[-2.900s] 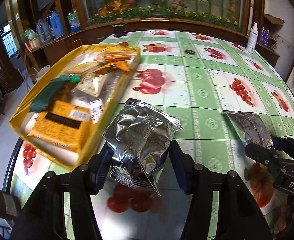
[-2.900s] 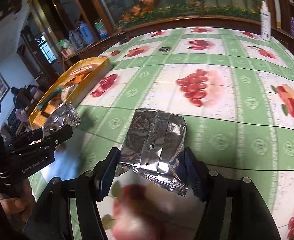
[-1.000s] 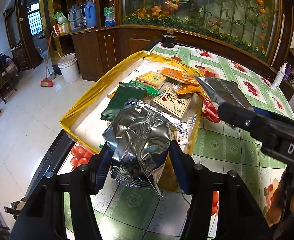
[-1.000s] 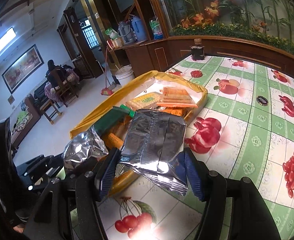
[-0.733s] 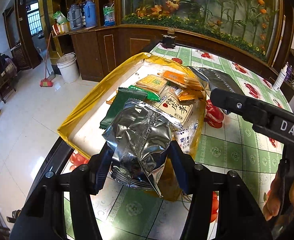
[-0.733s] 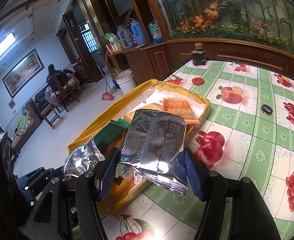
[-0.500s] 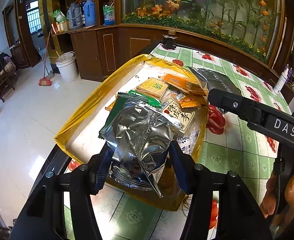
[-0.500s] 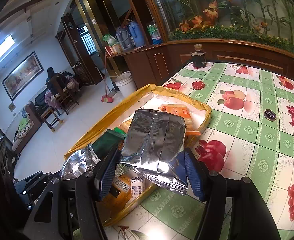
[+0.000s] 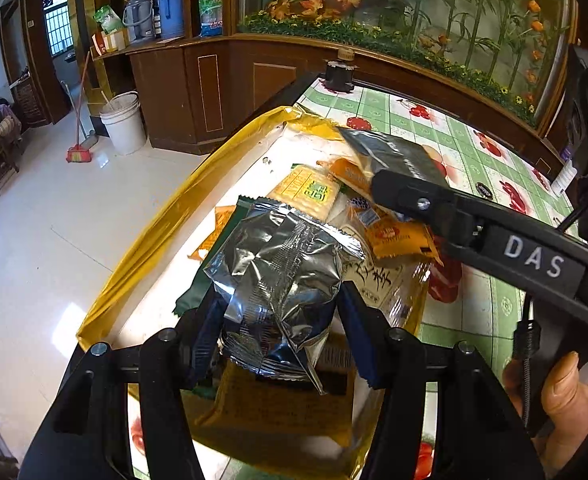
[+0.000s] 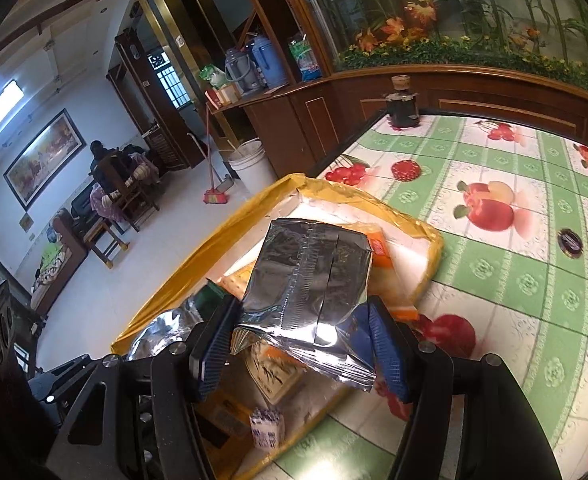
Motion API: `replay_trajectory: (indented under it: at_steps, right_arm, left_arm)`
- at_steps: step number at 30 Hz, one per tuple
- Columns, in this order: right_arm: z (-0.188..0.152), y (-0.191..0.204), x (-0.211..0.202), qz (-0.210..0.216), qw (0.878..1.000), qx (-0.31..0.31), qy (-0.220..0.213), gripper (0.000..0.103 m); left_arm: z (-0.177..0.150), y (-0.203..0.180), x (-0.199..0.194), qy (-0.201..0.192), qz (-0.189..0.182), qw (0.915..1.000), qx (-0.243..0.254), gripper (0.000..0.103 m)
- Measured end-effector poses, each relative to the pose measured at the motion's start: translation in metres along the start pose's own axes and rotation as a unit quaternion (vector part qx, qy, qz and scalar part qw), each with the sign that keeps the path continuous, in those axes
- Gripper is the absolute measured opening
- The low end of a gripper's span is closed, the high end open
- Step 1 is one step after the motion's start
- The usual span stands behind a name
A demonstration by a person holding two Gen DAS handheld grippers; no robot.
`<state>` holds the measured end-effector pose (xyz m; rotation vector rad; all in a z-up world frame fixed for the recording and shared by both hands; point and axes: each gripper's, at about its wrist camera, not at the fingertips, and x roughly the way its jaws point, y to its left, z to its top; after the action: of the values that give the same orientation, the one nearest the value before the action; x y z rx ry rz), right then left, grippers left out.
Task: Organize snacks
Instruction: 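Lower both silver bags into the tray and open both tools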
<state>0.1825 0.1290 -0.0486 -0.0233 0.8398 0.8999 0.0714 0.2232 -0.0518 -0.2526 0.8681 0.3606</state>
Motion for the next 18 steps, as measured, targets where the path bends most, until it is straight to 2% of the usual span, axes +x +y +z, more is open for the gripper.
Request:
replay_trajectory:
  at_steps: [18]
  right_arm:
    - [0.021,0.003,0.044,-0.005,1.000,-0.018,0.009,0.065]
  left_arm:
    - [0.013,0.005,0.016,-0.018,0.031,0.9993,0.006,0.056]
